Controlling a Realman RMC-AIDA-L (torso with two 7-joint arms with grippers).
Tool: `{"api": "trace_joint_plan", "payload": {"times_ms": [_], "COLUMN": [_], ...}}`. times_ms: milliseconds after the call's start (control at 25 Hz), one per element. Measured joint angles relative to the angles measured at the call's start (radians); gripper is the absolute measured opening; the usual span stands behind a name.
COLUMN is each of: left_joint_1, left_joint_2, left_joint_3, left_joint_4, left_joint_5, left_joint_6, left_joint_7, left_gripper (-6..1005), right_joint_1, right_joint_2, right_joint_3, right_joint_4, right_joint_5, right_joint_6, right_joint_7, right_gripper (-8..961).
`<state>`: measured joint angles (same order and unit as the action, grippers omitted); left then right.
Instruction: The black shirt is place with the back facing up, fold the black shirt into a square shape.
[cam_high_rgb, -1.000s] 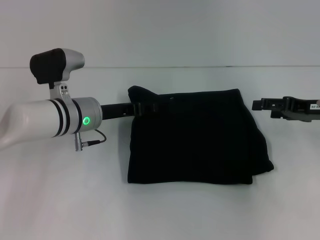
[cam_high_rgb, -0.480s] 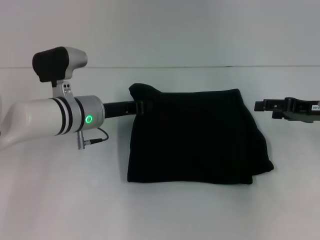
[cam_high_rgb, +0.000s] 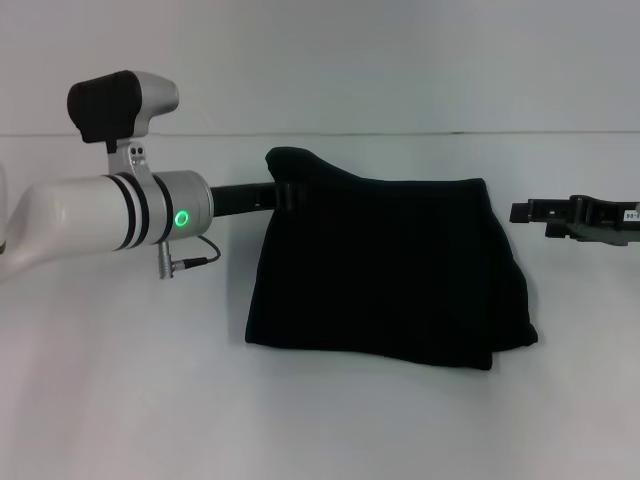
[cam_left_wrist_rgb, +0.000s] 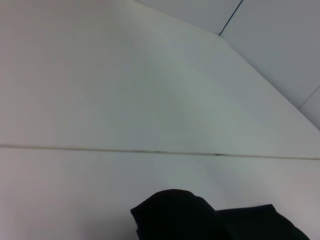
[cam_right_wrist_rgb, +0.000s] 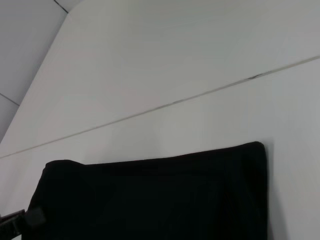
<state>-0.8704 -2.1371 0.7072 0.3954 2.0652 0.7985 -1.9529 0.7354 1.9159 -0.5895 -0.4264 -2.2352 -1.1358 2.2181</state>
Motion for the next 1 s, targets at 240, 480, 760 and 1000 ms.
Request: {"api": "trace_joint_plan", "payload": {"times_ms": [240,480,760,1000], "left_joint_1": [-0.002,0.019,0.119,0.16], "left_joint_2": [-0.001,-0.003,0.003,-0.009], "left_joint_3": [-0.006,-0.022,-0.072,-0.057], "left_joint_4": [-0.001,0.024,0.22,0.331], "left_joint_5": [0.0,-0.005,-0.006,-0.001], "left_joint_6": [-0.002,-0.073,0.111,0.551], "left_joint_7": [-0.005,-0.006,0.022,0.215], "left_gripper": [64,76,318,523], "right_joint_1": [-0.001,-0.002,-0.036,-0.079], "right_joint_2": [0.0,0.002,0.015,0.071], "right_joint_3": [-0.002,-0.003,0.014,0.006], "right_joint_4": [0.0,-0.011,-0.069,-0.217], "right_joint_5": [-0.003,-0.005,0.064,0.104], "right_joint_6": [0.0,-0.008,-0.09,-0.252], "right_joint_7": [0.0,-0.009,-0.157,-0.374], "right_gripper": [821,822,824,826]}}
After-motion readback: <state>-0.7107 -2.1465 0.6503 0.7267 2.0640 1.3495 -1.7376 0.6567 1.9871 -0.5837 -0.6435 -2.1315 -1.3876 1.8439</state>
